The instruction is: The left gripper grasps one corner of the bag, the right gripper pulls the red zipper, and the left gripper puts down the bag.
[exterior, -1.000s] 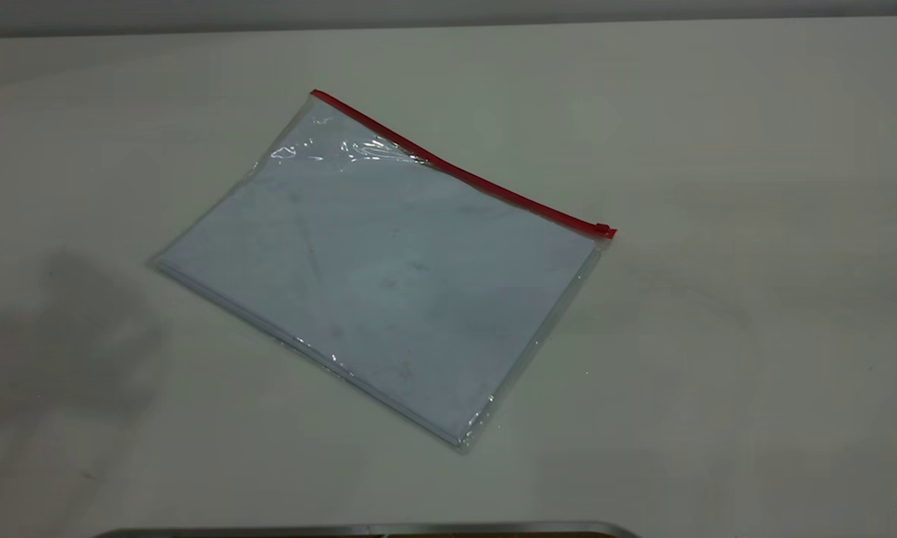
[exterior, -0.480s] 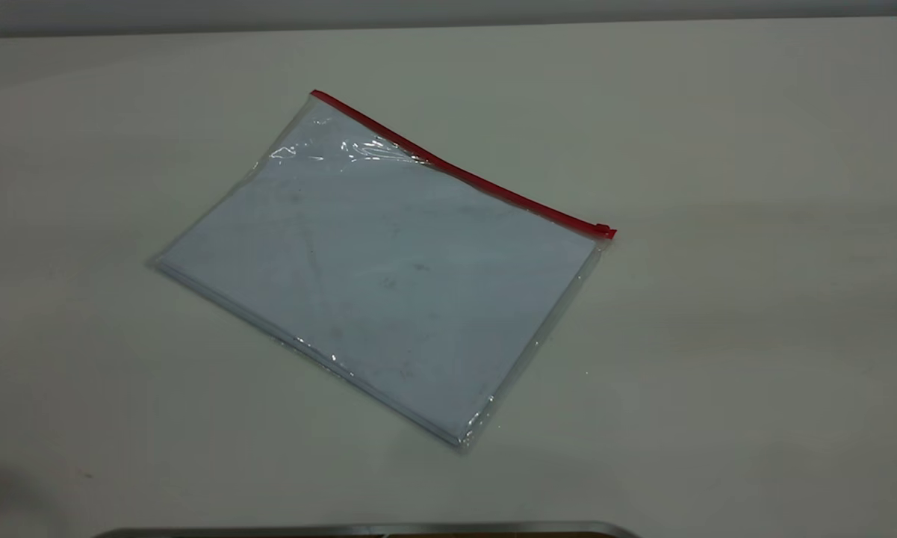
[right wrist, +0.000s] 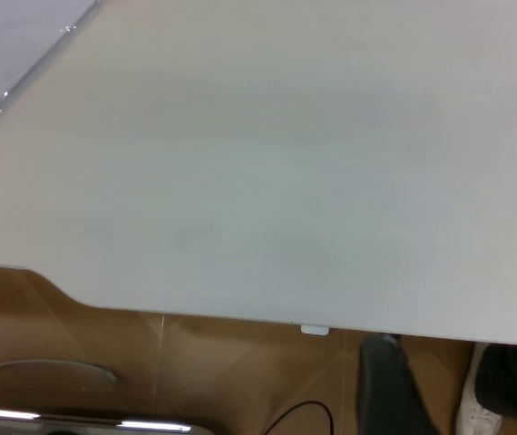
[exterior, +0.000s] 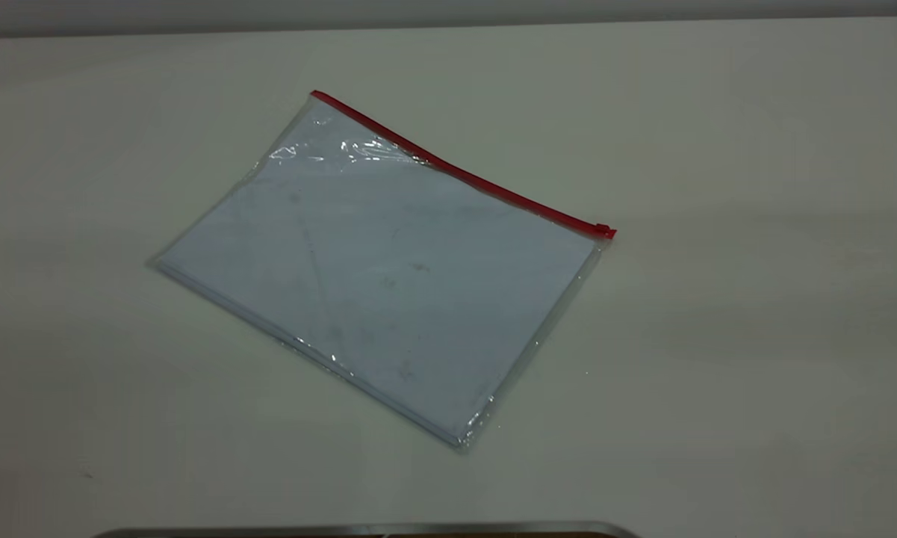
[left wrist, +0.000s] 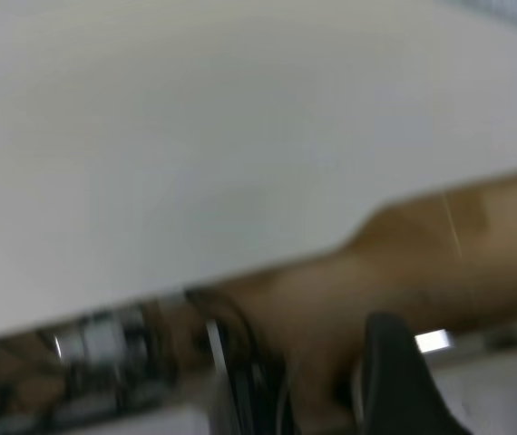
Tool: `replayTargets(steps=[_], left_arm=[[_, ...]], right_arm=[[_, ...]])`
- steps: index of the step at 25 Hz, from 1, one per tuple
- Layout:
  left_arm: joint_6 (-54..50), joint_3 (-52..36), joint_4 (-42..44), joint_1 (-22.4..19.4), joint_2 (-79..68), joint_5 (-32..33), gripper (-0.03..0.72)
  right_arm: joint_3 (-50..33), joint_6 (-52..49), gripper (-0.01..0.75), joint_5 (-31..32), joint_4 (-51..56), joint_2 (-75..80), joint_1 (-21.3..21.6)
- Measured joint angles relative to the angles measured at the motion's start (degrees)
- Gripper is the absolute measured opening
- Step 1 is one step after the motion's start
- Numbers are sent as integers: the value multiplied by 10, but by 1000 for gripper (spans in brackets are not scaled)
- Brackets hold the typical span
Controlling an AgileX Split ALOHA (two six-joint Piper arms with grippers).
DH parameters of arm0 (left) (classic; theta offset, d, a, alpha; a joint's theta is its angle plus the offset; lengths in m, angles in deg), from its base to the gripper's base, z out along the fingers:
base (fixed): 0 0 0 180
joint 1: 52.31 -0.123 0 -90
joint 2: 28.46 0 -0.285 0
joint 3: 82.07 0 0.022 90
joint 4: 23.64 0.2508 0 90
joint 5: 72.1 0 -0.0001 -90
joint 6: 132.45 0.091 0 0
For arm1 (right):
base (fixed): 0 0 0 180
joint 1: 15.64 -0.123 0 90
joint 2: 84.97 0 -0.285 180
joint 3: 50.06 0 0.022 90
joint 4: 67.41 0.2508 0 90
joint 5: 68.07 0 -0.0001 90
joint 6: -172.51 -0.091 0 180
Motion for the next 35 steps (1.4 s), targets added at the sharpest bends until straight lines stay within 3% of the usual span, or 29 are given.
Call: replayTargets(steps=[13,20,35], left_arm=[[-1,0,-4,0,181,1,443],[-1,0,-4,0,192,3,443],[-3,0,-4,0,192,4,443]], right_arm=[[0,0,372,1,0,-81,10],[0,0,349,8,0,-221,16],[0,0,292,10,0,-223,16]])
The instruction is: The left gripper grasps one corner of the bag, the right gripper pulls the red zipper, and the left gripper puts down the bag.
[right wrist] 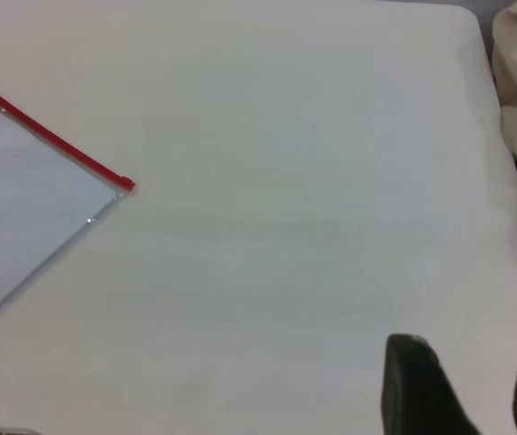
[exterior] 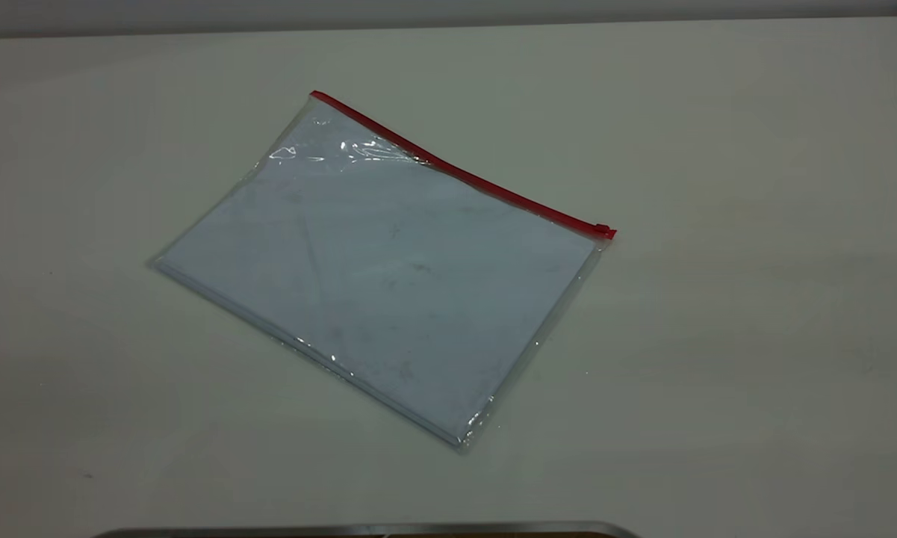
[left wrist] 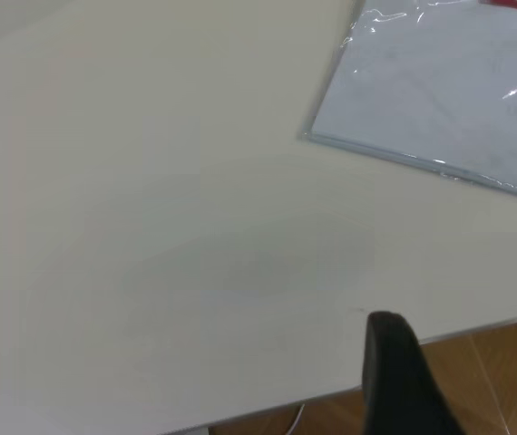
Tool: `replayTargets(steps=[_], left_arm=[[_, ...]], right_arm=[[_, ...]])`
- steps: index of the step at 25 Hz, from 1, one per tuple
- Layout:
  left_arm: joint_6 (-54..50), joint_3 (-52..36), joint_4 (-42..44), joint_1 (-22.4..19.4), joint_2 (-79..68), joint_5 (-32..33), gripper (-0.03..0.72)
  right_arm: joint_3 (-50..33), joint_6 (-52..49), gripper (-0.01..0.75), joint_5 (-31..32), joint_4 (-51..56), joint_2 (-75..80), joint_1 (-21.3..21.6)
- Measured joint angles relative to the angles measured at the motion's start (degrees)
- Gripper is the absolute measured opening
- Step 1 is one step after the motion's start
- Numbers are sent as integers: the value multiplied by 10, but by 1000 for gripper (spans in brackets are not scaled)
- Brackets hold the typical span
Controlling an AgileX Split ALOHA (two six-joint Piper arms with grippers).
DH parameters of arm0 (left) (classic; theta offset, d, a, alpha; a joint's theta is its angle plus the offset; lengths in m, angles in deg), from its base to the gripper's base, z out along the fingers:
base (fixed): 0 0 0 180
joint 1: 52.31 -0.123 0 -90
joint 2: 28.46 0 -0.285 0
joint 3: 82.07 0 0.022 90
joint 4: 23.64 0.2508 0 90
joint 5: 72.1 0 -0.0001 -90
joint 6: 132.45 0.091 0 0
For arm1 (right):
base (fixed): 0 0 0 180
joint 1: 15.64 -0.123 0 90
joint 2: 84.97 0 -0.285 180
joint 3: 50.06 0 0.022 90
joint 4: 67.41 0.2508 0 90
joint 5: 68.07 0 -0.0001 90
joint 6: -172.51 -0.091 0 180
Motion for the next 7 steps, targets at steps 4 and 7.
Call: replayTargets(steps=[4,7], left_arm=[[-1,0,0,0,0,1,443],[-1,0,0,0,0,1,443]], right_arm=[[0,0,277,0,0,0,0],[0,0,264,0,0,0,0]])
